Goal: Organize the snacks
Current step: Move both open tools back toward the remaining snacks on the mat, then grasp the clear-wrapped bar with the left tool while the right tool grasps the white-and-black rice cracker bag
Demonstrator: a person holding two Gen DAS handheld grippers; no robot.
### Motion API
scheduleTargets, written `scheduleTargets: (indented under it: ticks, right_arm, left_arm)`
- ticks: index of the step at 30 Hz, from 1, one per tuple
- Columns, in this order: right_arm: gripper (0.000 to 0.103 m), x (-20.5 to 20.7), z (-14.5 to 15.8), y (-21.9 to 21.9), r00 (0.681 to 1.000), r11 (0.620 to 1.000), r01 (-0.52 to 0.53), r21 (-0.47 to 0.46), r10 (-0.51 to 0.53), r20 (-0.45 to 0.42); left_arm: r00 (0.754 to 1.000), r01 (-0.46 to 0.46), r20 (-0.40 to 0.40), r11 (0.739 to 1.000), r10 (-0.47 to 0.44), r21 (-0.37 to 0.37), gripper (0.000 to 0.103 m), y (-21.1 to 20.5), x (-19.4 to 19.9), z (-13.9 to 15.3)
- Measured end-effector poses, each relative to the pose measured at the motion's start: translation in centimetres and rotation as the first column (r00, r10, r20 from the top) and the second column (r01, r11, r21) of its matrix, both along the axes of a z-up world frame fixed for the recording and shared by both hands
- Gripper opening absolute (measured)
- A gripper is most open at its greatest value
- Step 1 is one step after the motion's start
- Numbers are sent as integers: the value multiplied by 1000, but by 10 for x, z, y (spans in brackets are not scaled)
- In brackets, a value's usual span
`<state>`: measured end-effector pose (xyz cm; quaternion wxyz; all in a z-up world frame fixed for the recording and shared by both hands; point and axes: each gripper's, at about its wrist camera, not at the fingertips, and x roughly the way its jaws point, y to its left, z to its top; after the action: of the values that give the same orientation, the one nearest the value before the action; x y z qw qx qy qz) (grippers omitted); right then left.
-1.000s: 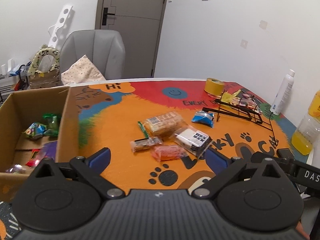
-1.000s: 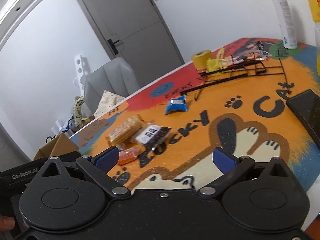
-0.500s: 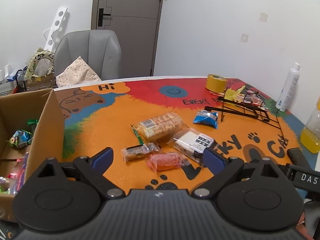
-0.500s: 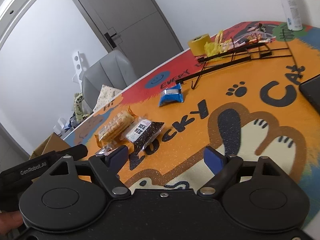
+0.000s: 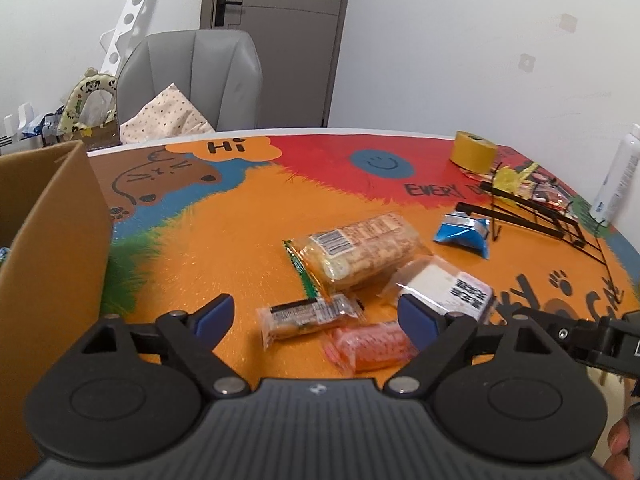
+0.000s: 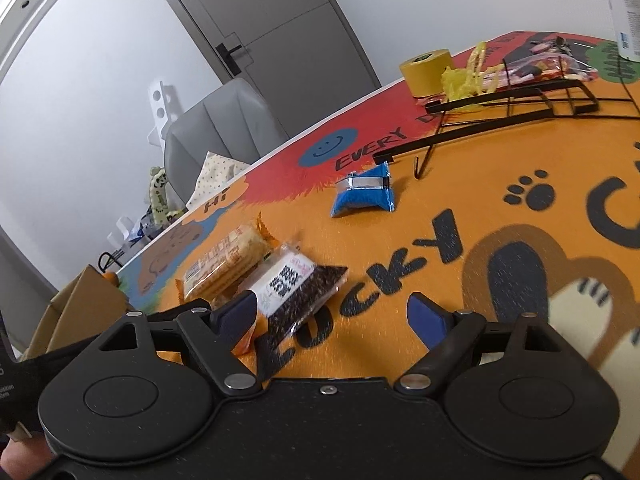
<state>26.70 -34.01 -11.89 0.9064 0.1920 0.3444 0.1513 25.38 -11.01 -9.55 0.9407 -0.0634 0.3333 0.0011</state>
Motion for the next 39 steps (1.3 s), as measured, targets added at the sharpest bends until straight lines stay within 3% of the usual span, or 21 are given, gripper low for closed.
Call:
scheduleTargets:
  ticks: [10, 13, 18, 20, 23, 26, 28, 30, 31, 39]
  right_arm:
    - [84, 28, 0, 18, 999, 998, -32, -56, 33, 15]
    - [84, 33, 3, 24, 998, 997, -48, -59, 49, 31]
    - [84, 37, 5, 39, 995, 992, -79, -96, 85, 51]
    - [84, 36, 1, 43, 994, 990, -93, -110, 97, 41]
    - [84, 33, -3, 48, 994, 985, -107, -135, 111, 23]
    - [84, 24, -3, 57, 989, 967, -135, -218, 144, 27]
    - [79, 18, -4, 63, 987, 951, -146, -274, 160, 31]
    - [67, 12, -4, 64, 986, 939, -142, -312, 162, 37]
    - [63, 9, -3, 63, 987, 938, -137, -319, 158, 39]
    - [59, -15, -2, 51, 991, 957, -111, -269, 126, 40]
  left_arm:
    - [999, -21, -35, 1000, 21, -15, 76, 0, 22, -19]
    - [1000, -18, -20, 1000, 18, 20, 71, -3, 22, -21]
    - [1000, -18, -19, 999, 18, 27, 53, 2, 20, -20]
    - [1000, -16, -21, 1000, 17, 15, 50, 6, 18, -19]
    - [1000, -19, -23, 1000, 19, 6, 49, 10, 13, -18]
    - [999, -20, -25, 1000, 19, -7, 49, 12, 8, -17]
    - [999, -22, -27, 1000, 22, -20, 48, 14, 5, -16]
    - [999, -27, -20, 999, 27, -28, 48, 16, 0, -13]
    - [1000, -27, -14, 999, 27, -29, 48, 16, -3, -11]
    - [1000, -14, 8, 999, 14, -29, 48, 14, -24, -1]
